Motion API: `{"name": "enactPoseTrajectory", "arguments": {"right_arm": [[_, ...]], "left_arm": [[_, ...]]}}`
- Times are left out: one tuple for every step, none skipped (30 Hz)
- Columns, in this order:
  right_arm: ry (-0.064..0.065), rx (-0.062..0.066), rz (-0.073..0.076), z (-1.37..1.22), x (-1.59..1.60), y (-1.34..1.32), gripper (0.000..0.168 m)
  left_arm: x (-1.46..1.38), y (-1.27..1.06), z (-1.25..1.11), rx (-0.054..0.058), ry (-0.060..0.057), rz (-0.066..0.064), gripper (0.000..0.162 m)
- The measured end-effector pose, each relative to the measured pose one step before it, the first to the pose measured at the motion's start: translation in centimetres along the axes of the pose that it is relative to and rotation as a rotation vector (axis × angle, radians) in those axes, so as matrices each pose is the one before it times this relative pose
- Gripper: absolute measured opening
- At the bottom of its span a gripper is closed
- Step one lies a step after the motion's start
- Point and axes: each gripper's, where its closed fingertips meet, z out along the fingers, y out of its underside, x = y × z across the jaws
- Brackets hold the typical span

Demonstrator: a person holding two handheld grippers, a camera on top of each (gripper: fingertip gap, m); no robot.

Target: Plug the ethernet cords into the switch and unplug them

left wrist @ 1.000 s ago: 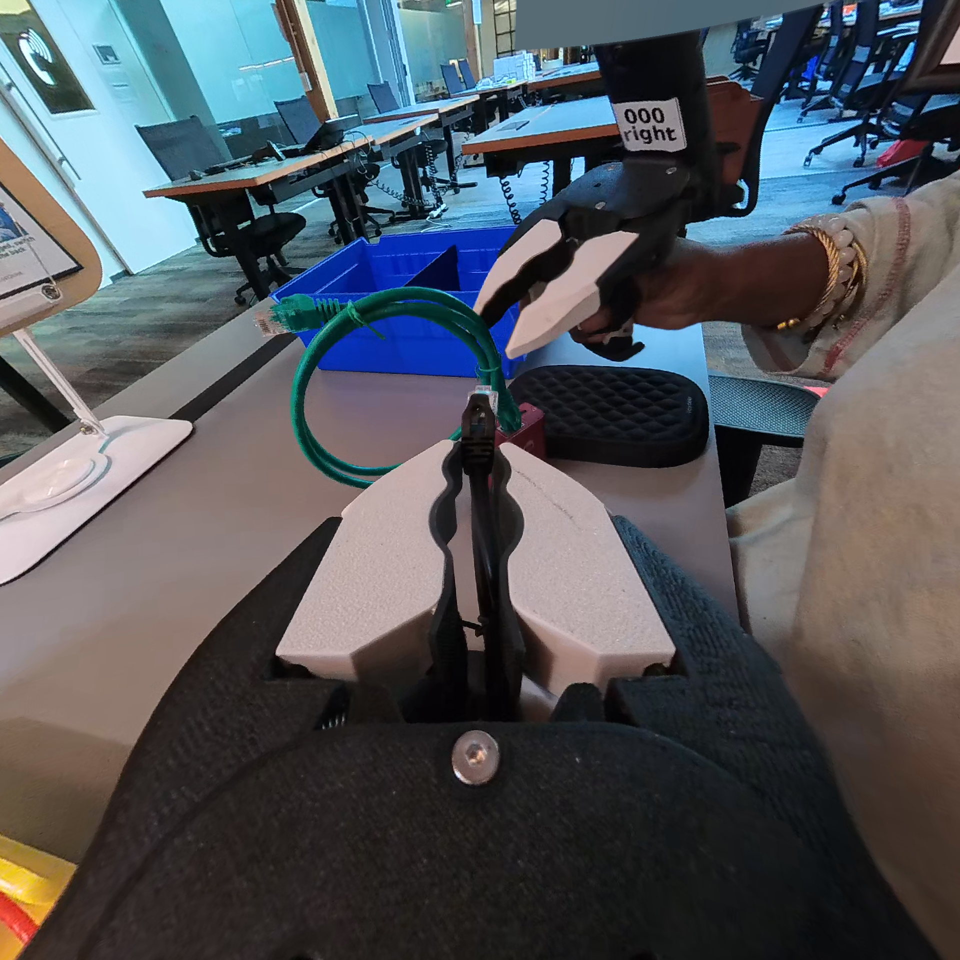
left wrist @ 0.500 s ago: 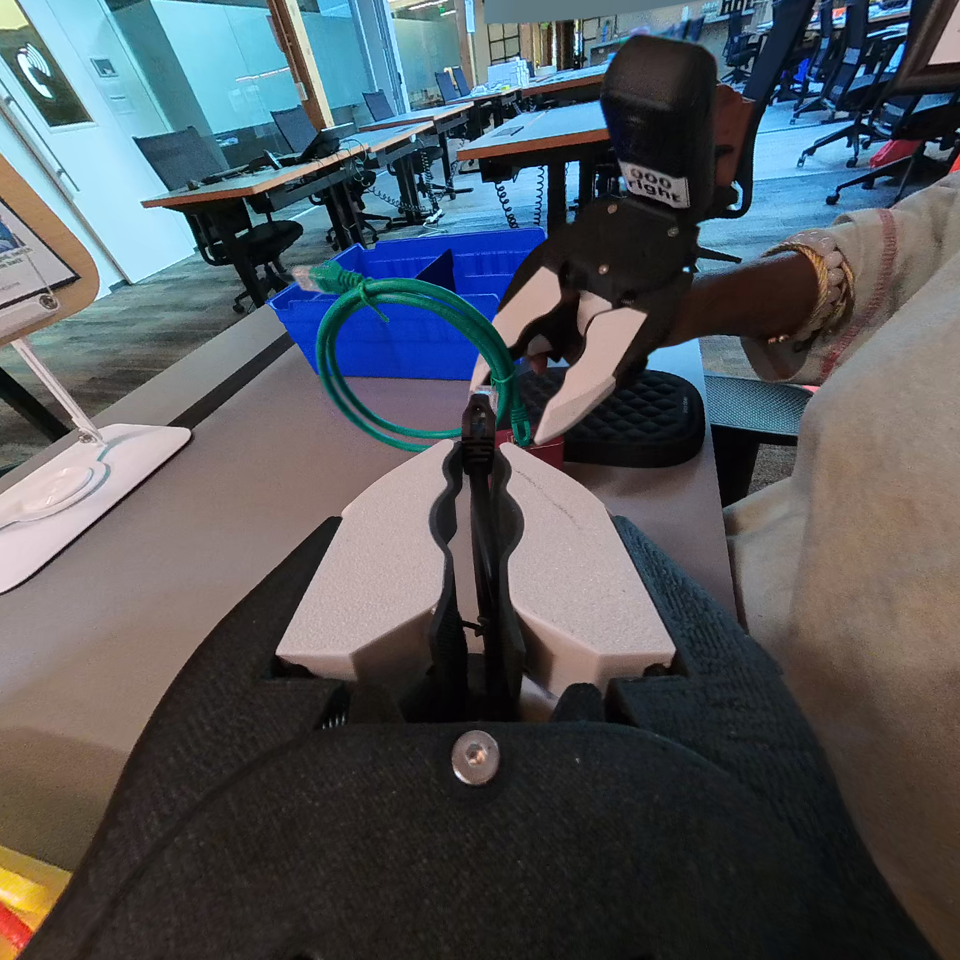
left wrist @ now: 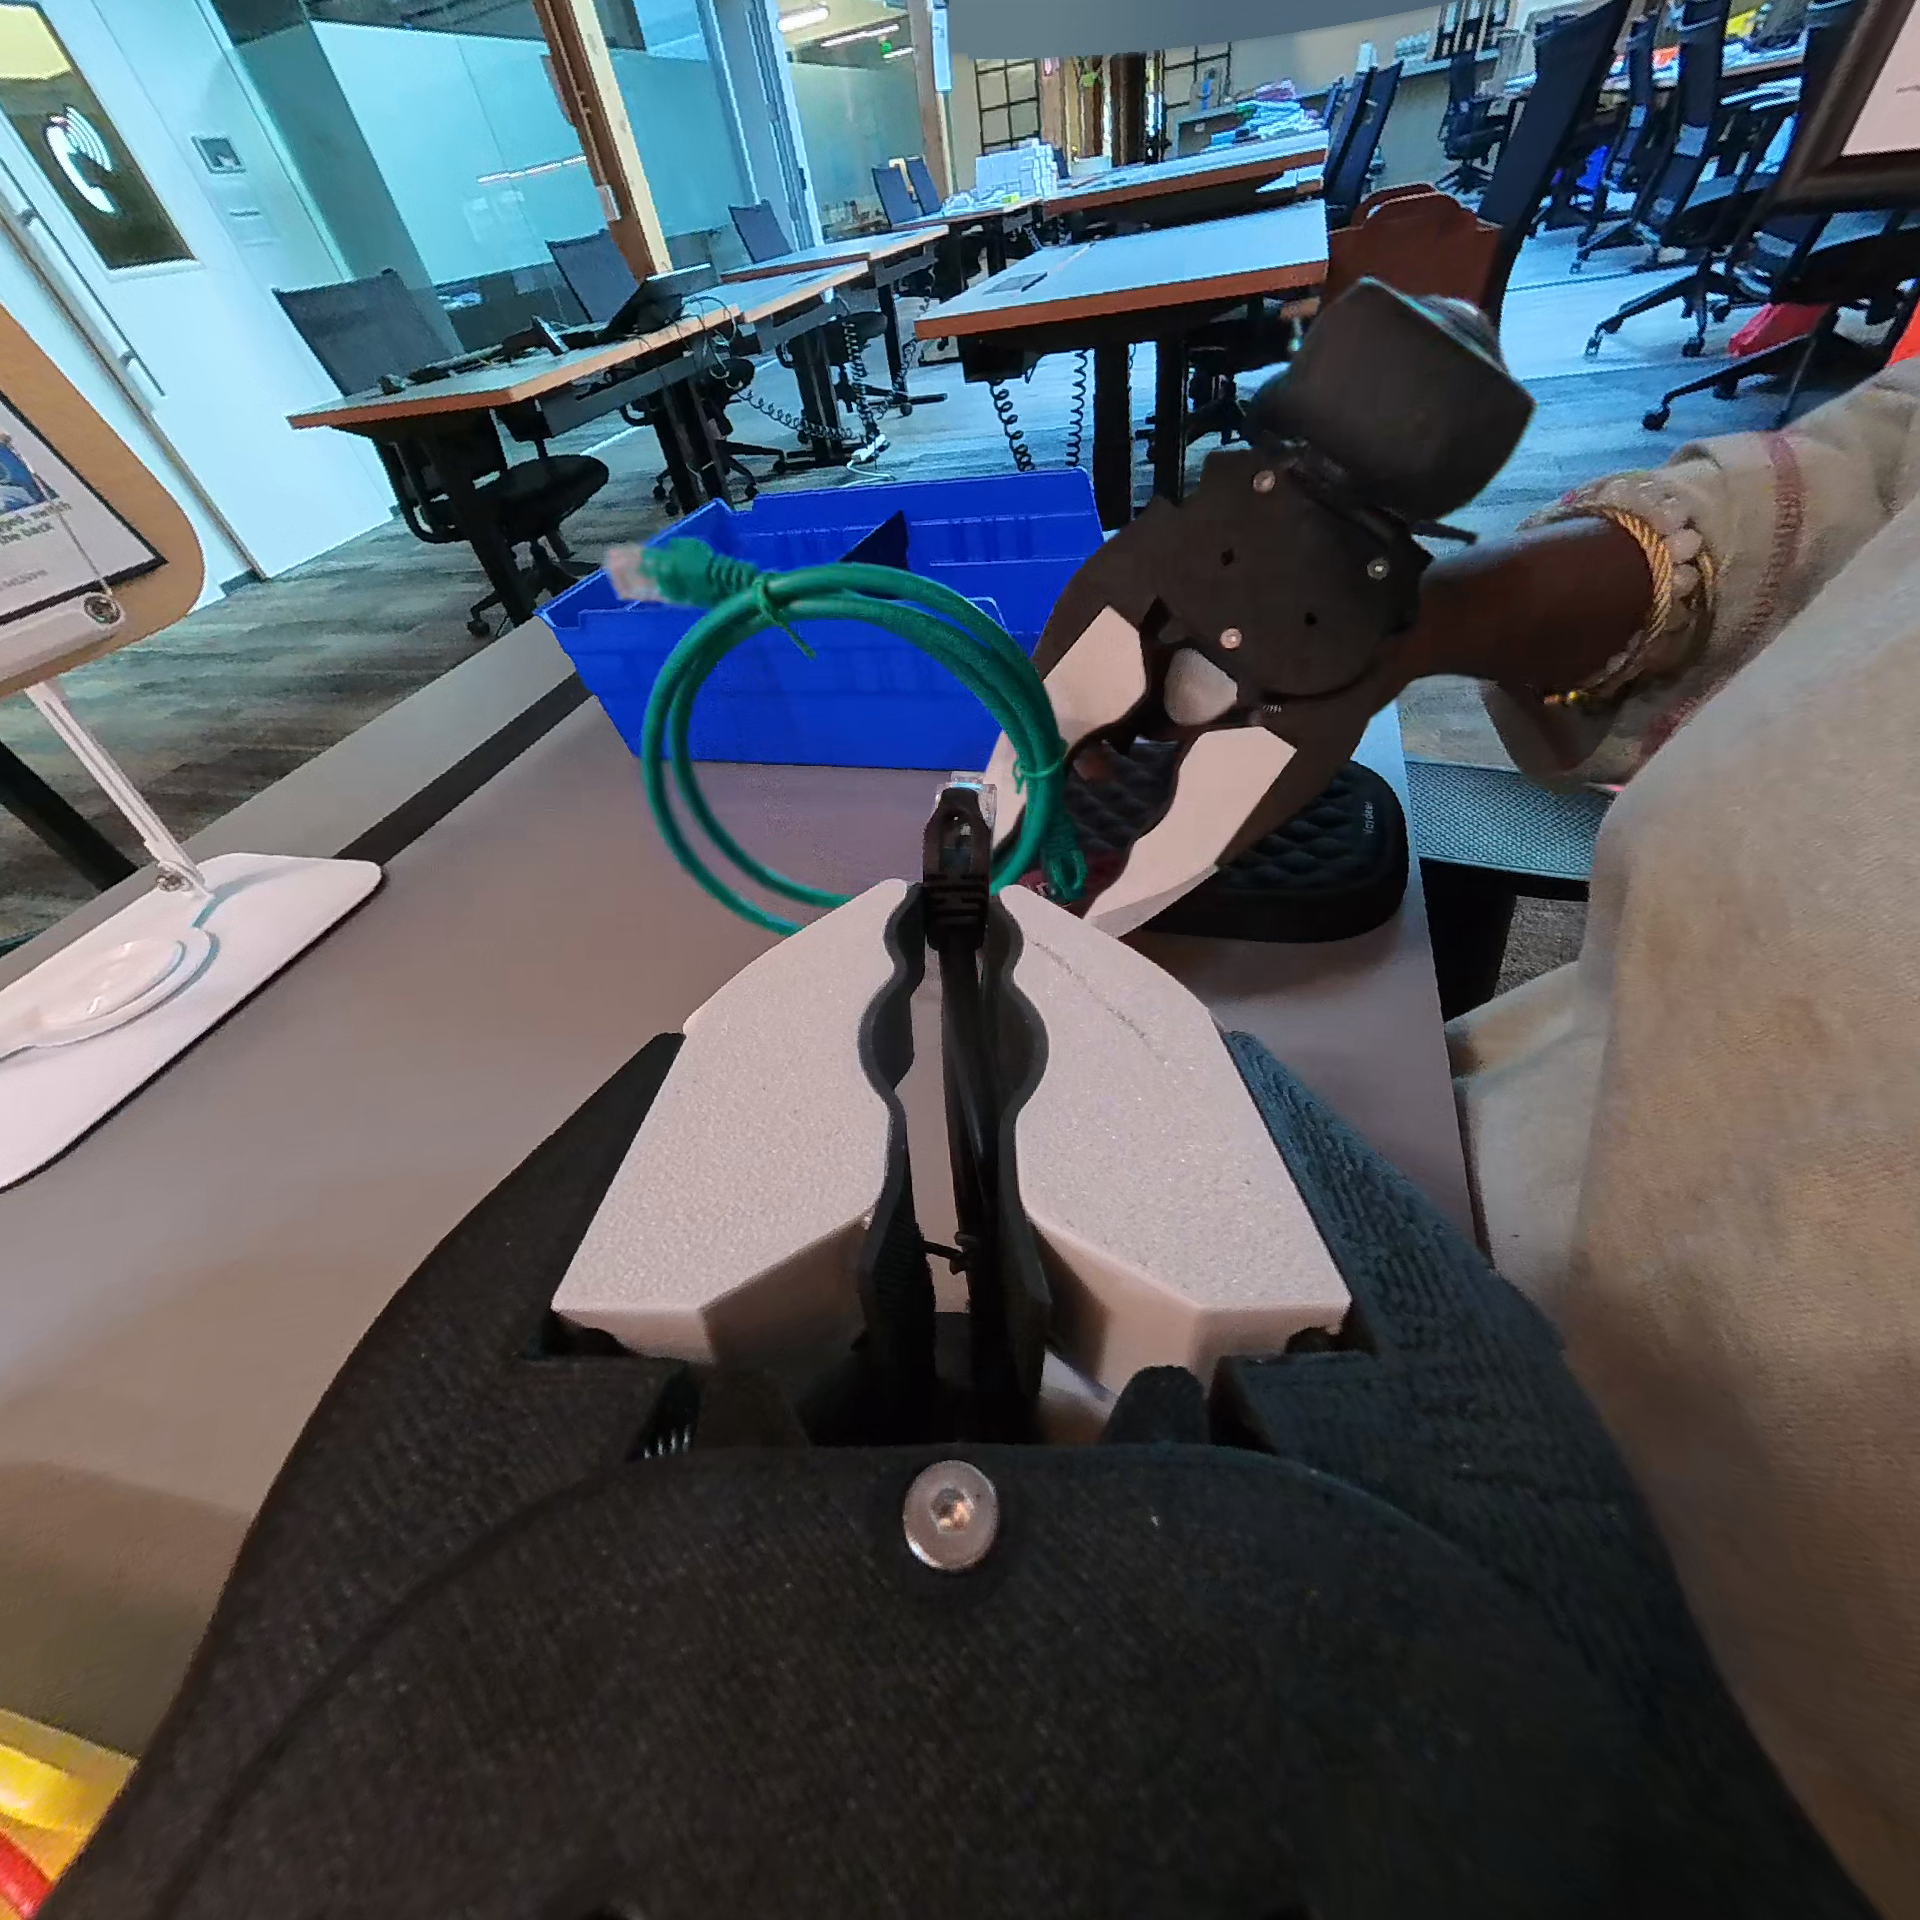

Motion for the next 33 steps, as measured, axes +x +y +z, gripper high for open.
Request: {"name": "enactPoseTrajectory", "arguments": {"right_arm": [[-0.0015, -0.0122, -0.0427, -0.006, 0.045, 0.06, 0.037], [0.0073, -0.0132, -0.0288, 0.008, 0.137, 0.142, 0.038], [0.0175, -0.0095, -0.023, 0.024, 0.204, 0.164, 0.04], [0.0194, -0.012, -0.0152, 0.09, 0.134, 0.261, 0.044], [0.0067, -0.0226, -0.0121, 0.161, -0.102, 0.436, 0.048], [0.0079, -0.0346, -0.0103, 0.238, -0.161, 0.604, 0.054], [0.0241, -0.0255, -0.0063, 0.21, 0.081, 0.449, 0.063], [0.0152, -0.0051, -0.004, 0.058, 0.015, 0.099, 0.065], [0.0046, 0.0156, 0.0072, -0.07, -0.011, -0.209, 0.059], [-0.0053, 0.0182, 0.0261, -0.074, 0.002, -0.224, 0.056], [-0.0122, 0.0128, 0.0416, -0.041, 0.031, -0.103, 0.054], [-0.0205, 0.0072, 0.0418, -0.037, 0.004, -0.036, 0.051], [-0.032, 0.0051, 0.0331, -0.063, -0.12, -0.079, 0.048], [-0.0301, -0.0034, 0.0236, -0.073, -0.102, -0.031, 0.048], [-0.0308, -0.0115, 0.0164, -0.05, -0.112, 0.02, 0.047], [-0.0318, -0.013, 0.0202, -0.046, -0.131, 0.015, 0.047], [-0.038, -0.0088, 0.0321, -0.054, -0.205, -0.049, 0.048], [-0.0454, 0.0029, 0.0434, -0.046, -0.302, -0.161, 0.047], [-0.0457, 0.0097, 0.0518, -0.038, -0.293, -0.19, 0.047], [-0.0391, -0.0016, 0.0552, 0.047, -0.203, 0.035, 0.048], [-0.0349, -0.0329, 0.0478, 0.257, -0.165, 0.565, 0.051], [-0.0344, -0.0424, 0.0403, 0.464, -0.247, 0.798, 0.056], [-0.0304, -0.0287, 0.025, 0.532, -0.295, 0.647, 0.055], [0.0035, 0.0076, 0.0025, 0.314, 0.091, 0.131, 0.048], [0.0082, 0.0245, -0.0118, 0.061, 0.175, -0.152, 0.036], [-0.0045, 0.0108, 0.009, 0.049, 0.099, -0.11, 0.034], [-0.0042, -0.0005, 0.0201, 0.016, 0.166, -0.063, 0.032], [-0.0038, 0.0009, 0.0105, 0.02, 0.154, -0.072, 0.03], [-0.0039, 0.0045, 0.0052, 0.036, 0.105, -0.066, 0.03], [-0.0068, 0.0071, 0.0092, 0.056, 0.07, -0.071, 0.029], [-0.005, 0.0238, 0.0177, 0.039, 0.128, -0.187, 0.029], [-0.0164, 0.0466, 0.0268, -0.01, 0.042, -0.389, 0.029], [-0.0293, 0.0642, 0.0487, -0.122, 0.025, -0.601, 0.029]], "left_arm": [[0.003, 0.0, -0.026, 0.0004, -0.0004, -0.0002, 0.011], [-0.004, 0.001, -0.027, 0.0003, -0.0006, 0.0004, 0.011], [-0.002, 0.004, -0.021, 0.0008, -0.0005, 0.0005, 0.011], [-0.014, -0.005, -0.027, 0.0019, -0.0004, 0.0, 0.011], [-0.013, -0.001, -0.022, 0.0016, 0.0002, -0.0007, 0.011], [-0.015, 0.028, 0.002, 0.0007, 0.0009, -0.0011, 0.011], [-0.011, 0.012, 0.013, 0.0009, 0.001, -0.0006, 0.011], [0.0, 0.017, 0.018, 0.0013, 0.0016, -0.0009, 0.011], [0.01, 0.01, 0.033, 0.0007, 0.0021, -0.0009, 0.011], [0.008, 0.008, 0.036, 0.0006, 0.001, 0.0001, 0.011], [0.015, -0.003, 0.029, 0.0005, 0.0003, 0.0007, 0.011], [0.023, -0.009, 0.025, 0.0002, 0.001, 0.0006, 0.011], [0.022, -0.01, 0.017, 0.0004, 0.0007, 0.0005, 0.011], [0.01, -0.011, 0.008, 0.0005, -0.0003, 0.0007, 0.011], [0.01, -0.008, 0.007, 0.0003, -0.0003, 0.0007, 0.011], [0.018, -0.005, 0.014, 0.0, 0.0001, 0.0001, 0.011], [0.028, 0.002, 0.017, 0.0002, 0.0007, 0.0, 0.011], [0.041, -0.004, 0.013, 0.0006, 0.0008, -0.0001, 0.011], [0.022, -0.007, 0.006, 0.001, -0.0006, 0.0003, 0.011], [0.018, -0.001, 0.001, 0.0007, -0.0001, 0.0004, 0.011], [0.019, -0.008, 0.005, 0.0005, 0.0008, 0.0001, 0.011], [0.02, -0.007, -0.004, 0.0005, 0.0006, 0.0, 0.011], [0.001, 0.006, -0.021, -0.0003, 0.0, 0.0006, 0.011], [-0.019, 0.007, -0.021, -0.0011, -0.0002, 0.001, 0.011], [-0.027, 0.011, -0.034, -0.001, -0.0004, -0.0006, 0.011], [-0.035, 0.002, -0.03, -0.0001, -0.0008, -0.0015, 0.011], [-0.003, 0.017, -0.022, -0.0001, 0.0002, -0.0009, 0.011], [-0.012, 0.003, 0.004, 0.0007, -0.0008, -0.0009, 0.011], [-0.01, 0.023, 0.024, 0.0005, -0.0001, -0.0016, 0.011], [-0.015, 0.026, 0.039, 0.0002, 0.0002, -0.0024, 0.011], [-0.01, 0.016, 0.047, 0.0007, -0.0006, -0.0018, 0.011], [-0.015, 0.024, 0.043, -0.0006, -0.0002, -0.0022, 0.011], [-0.03, 0.022, 0.027, -0.0002, -0.0015, -0.0019, 0.011]]}}
